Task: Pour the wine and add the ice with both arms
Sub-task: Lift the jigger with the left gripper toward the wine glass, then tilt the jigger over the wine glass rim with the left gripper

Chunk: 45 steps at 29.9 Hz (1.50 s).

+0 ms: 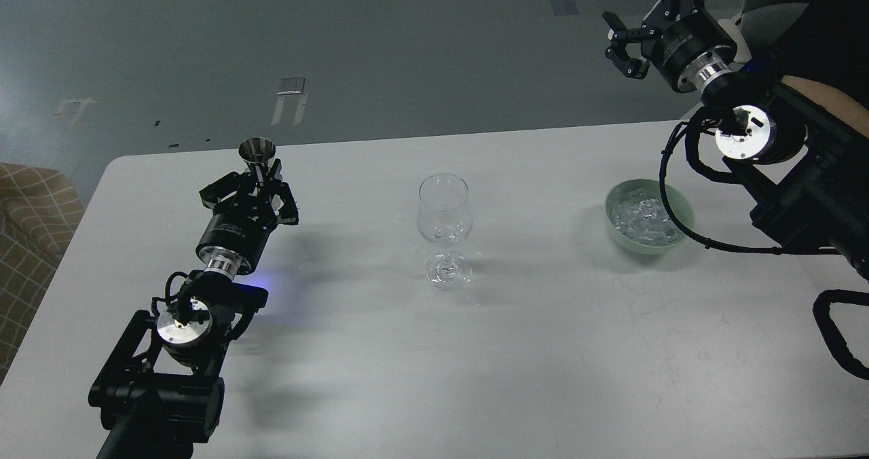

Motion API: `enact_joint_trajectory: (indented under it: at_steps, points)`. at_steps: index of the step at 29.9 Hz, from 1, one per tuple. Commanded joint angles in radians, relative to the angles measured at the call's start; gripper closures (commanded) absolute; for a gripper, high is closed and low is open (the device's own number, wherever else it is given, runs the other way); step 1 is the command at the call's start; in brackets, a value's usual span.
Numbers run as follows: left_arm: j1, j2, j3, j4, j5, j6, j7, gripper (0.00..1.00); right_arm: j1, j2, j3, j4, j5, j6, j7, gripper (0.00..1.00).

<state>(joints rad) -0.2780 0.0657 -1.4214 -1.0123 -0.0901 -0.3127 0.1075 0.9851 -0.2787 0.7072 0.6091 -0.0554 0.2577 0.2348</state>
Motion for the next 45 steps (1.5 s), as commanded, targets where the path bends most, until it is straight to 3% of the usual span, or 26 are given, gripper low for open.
enact_joint_trajectory:
  at_steps: [1,10,17,22,34,45]
  points:
    - [0.013,0.025,0.056,-0.066,0.009,0.014,0.027,1.0,0.0,-0.002,0.0,0.0,0.0,0.0,0.0,0.0]
    - [0.014,0.152,0.156,-0.196,0.009,0.073,0.034,1.0,0.0,-0.002,0.0,0.0,0.0,0.0,0.0,0.0]
    - [0.051,0.183,0.157,-0.35,0.01,0.179,0.112,1.0,0.003,0.001,0.002,0.0,0.0,0.0,0.0,0.0]
    - [0.063,0.189,0.205,-0.411,0.01,0.219,0.124,1.0,0.001,-0.002,0.002,0.001,0.0,0.0,0.0,0.0]
    - [0.071,0.172,0.242,-0.486,0.01,0.287,0.127,1.0,-0.005,-0.002,0.0,0.003,0.0,0.002,-0.02,0.0]
    - [0.057,0.181,0.243,-0.489,0.081,0.293,0.13,1.0,-0.019,-0.002,0.0,0.004,0.0,0.002,-0.02,0.0]
